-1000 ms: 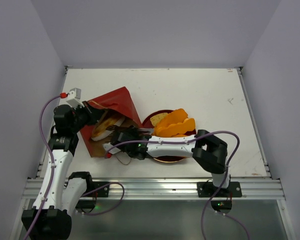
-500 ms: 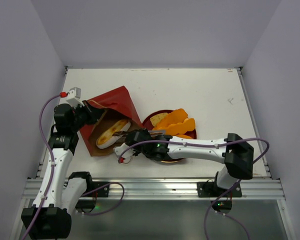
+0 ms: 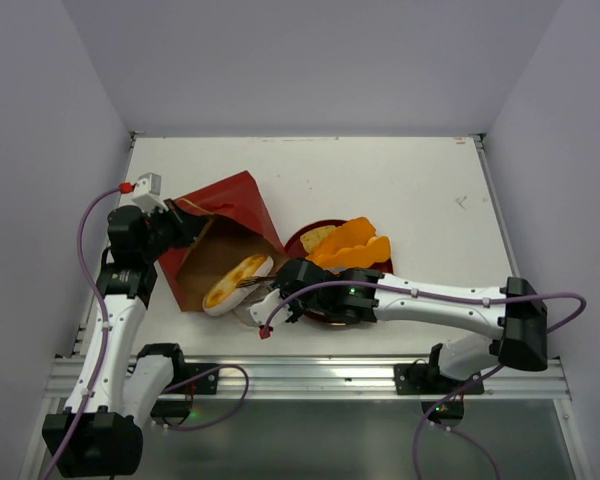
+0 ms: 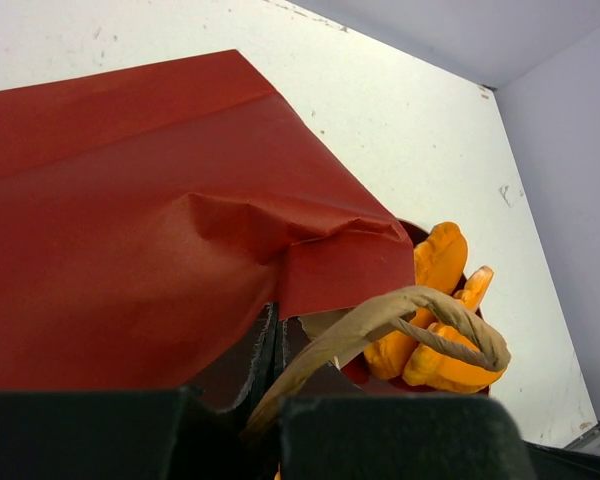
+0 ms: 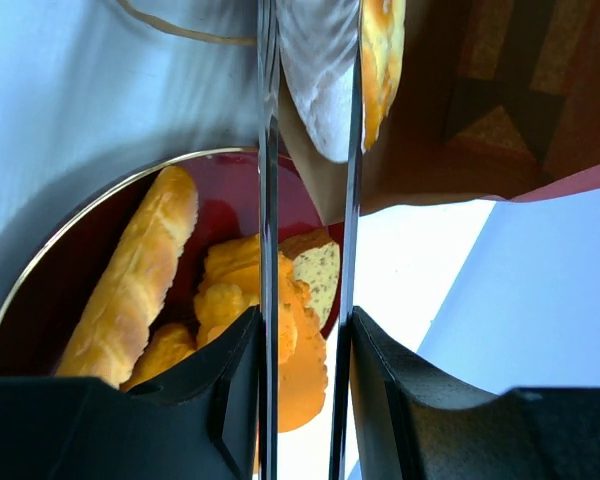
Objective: Take the fake bread out of the paper bag
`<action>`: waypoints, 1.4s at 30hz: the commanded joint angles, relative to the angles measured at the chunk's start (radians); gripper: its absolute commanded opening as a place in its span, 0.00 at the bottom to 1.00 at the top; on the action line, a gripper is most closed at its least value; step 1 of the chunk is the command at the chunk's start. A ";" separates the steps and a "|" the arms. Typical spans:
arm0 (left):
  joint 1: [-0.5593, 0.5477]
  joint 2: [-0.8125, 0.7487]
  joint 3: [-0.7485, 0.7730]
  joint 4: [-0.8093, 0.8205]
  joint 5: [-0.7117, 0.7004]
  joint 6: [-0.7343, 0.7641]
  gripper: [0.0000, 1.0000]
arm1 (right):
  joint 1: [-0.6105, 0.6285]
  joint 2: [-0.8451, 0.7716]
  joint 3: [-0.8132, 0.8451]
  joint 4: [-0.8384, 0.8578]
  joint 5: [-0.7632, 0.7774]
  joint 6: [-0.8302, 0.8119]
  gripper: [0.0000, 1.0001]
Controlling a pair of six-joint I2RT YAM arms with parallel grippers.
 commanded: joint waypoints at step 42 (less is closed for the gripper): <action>0.008 0.064 0.142 -0.058 -0.091 0.034 0.00 | -0.076 -0.385 0.022 -0.190 -0.275 0.073 0.00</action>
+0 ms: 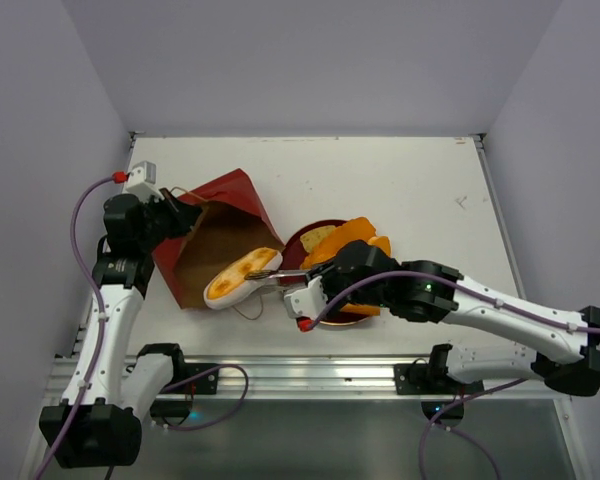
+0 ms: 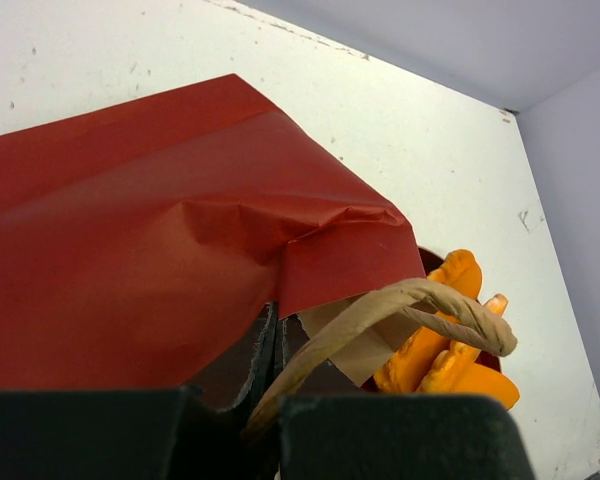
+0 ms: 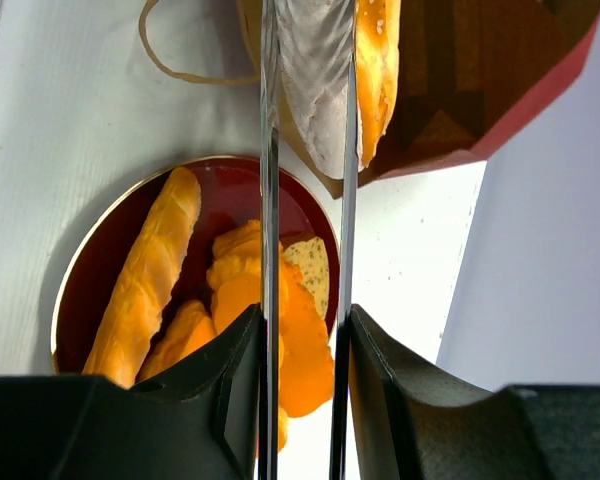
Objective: Take the fake bread out of the paper bag
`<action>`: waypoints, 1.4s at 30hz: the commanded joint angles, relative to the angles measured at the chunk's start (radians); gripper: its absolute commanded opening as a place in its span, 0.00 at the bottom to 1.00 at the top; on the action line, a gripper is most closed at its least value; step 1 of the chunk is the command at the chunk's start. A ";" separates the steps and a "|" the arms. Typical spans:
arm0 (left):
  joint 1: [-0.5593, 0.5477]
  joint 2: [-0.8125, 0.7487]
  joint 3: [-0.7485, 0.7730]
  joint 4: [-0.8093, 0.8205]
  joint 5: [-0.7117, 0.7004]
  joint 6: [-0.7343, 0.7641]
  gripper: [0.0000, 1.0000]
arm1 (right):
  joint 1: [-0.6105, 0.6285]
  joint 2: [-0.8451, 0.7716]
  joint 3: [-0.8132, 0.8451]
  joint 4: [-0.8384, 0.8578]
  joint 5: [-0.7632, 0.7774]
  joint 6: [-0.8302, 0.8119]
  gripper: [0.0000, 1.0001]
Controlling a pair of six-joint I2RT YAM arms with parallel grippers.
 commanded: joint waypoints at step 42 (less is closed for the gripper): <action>0.008 0.025 0.065 -0.060 -0.038 0.045 0.00 | -0.375 -0.586 -0.396 -0.292 0.126 -0.101 0.14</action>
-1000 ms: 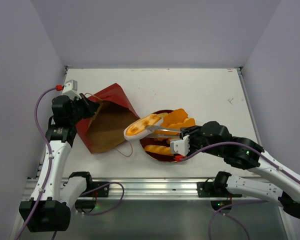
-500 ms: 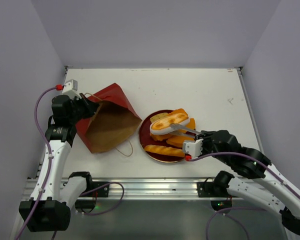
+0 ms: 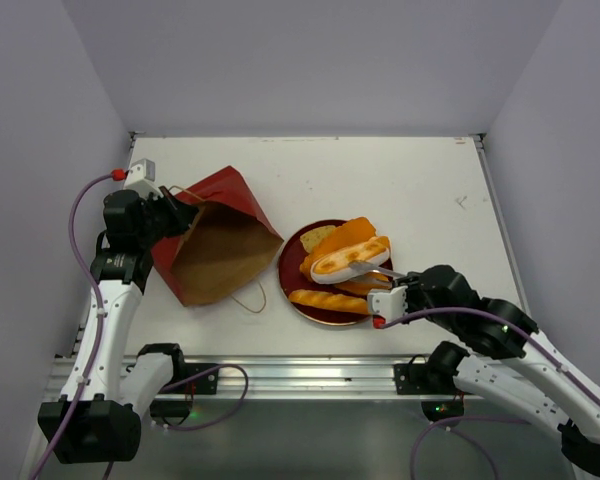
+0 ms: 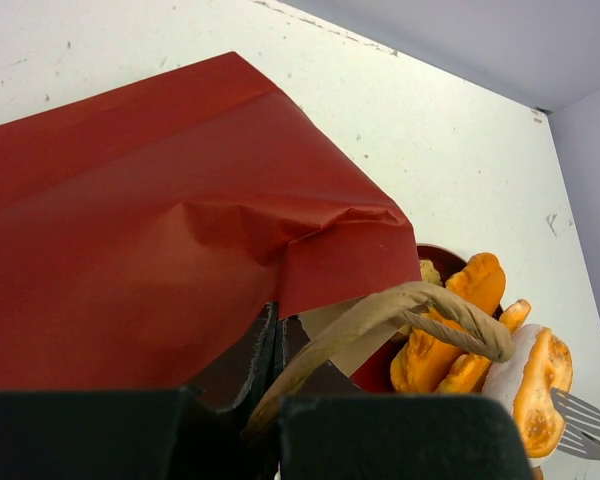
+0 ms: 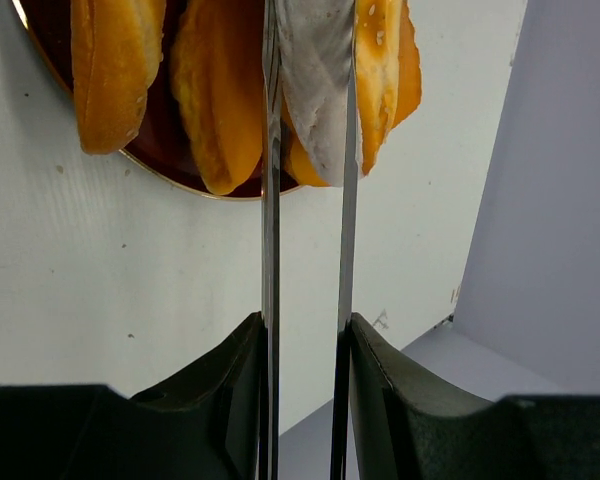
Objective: Take the fake bread out of the paper bag
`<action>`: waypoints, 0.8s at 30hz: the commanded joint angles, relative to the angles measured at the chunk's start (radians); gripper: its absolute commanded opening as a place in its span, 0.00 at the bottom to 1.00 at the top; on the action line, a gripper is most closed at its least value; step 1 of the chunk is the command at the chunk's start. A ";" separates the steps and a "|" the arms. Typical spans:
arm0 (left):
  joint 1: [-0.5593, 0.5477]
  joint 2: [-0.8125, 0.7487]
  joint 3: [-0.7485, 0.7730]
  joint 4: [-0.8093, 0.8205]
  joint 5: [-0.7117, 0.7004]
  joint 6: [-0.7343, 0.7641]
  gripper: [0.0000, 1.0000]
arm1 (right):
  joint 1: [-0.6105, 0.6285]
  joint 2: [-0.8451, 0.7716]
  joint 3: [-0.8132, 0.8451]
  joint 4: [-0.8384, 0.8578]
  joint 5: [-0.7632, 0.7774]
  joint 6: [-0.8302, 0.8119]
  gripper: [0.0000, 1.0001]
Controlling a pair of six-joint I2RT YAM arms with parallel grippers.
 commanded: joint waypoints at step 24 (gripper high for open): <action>0.008 -0.009 0.012 0.017 0.023 0.024 0.00 | -0.009 0.037 0.054 -0.060 -0.074 -0.009 0.49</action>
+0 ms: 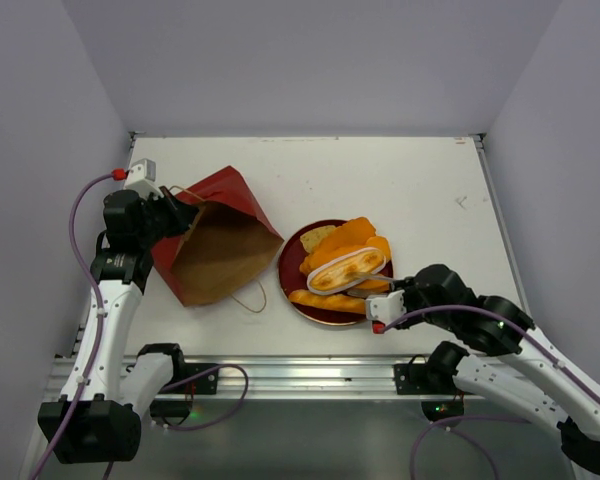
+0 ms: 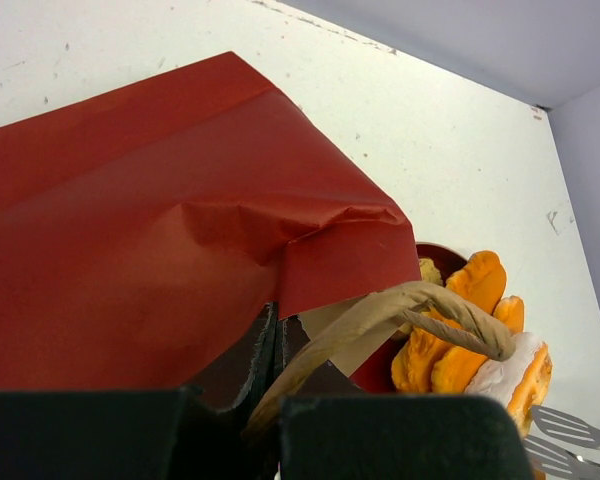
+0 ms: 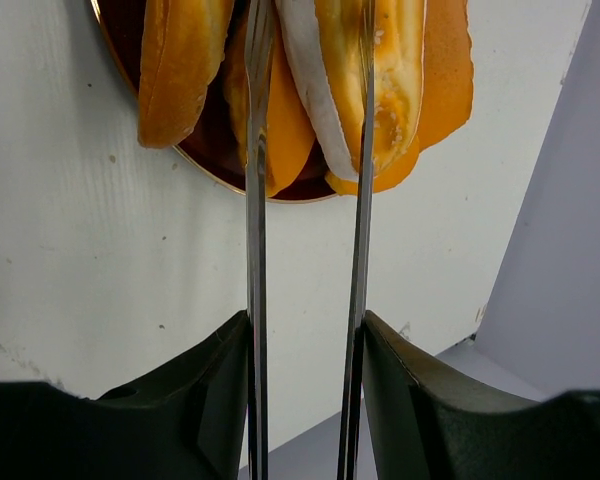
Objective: Take the fake bread out of the paper bag
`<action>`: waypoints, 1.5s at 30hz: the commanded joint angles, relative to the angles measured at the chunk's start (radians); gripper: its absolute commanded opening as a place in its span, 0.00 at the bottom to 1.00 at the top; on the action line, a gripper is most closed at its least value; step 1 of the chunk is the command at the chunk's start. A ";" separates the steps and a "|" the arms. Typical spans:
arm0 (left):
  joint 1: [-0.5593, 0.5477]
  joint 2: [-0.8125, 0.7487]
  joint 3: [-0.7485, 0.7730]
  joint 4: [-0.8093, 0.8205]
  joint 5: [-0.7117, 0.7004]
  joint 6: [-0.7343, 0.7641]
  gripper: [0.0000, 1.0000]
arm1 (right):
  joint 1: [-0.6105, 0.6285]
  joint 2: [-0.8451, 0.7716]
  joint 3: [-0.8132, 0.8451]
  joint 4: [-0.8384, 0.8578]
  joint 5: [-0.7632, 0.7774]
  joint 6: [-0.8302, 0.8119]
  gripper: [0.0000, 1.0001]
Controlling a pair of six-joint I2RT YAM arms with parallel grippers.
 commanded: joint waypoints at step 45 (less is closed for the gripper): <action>0.169 0.681 0.526 0.263 0.189 -0.653 0.00 | -0.536 0.301 0.381 0.370 -0.167 0.517 0.08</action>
